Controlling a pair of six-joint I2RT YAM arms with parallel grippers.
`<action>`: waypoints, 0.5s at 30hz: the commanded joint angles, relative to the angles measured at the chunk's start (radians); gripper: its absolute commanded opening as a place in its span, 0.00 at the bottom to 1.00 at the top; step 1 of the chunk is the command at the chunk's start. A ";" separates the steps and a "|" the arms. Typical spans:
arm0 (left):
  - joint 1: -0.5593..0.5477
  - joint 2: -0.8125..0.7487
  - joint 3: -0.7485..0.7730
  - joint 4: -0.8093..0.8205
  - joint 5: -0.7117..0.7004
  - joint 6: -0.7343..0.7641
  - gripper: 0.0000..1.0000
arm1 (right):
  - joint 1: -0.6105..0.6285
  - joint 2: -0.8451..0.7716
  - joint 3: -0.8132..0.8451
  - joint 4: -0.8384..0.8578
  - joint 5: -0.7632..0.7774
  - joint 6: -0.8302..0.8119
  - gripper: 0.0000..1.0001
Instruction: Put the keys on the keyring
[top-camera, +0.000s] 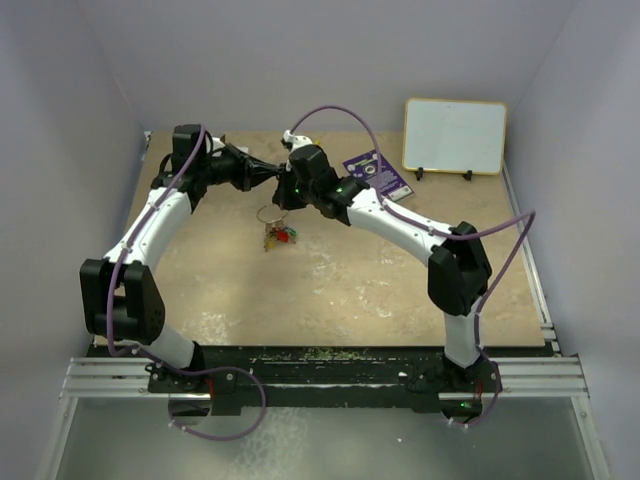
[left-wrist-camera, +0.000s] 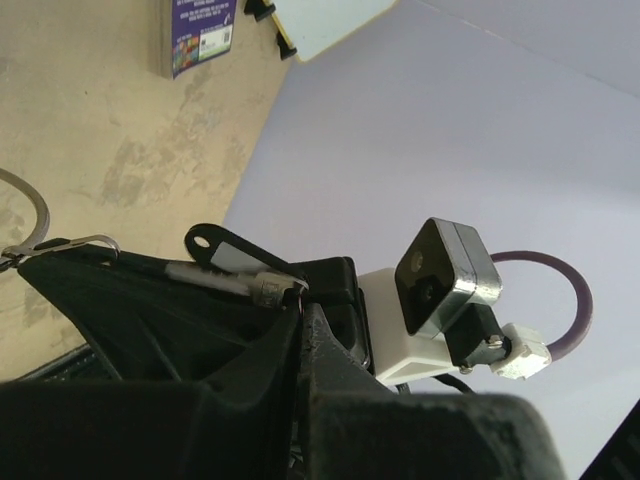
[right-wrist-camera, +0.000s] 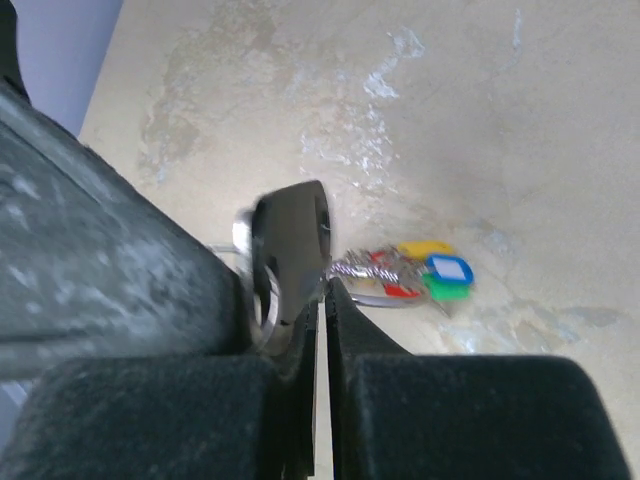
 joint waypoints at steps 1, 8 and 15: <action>-0.013 -0.033 0.007 0.028 0.058 -0.041 0.04 | 0.001 -0.173 -0.120 0.121 0.018 0.004 0.00; -0.007 -0.022 -0.001 0.047 0.038 -0.032 0.04 | 0.004 -0.347 -0.242 0.140 0.058 -0.029 0.00; -0.005 -0.021 -0.006 0.048 0.031 -0.014 0.04 | 0.015 -0.431 -0.239 0.144 0.133 -0.034 0.00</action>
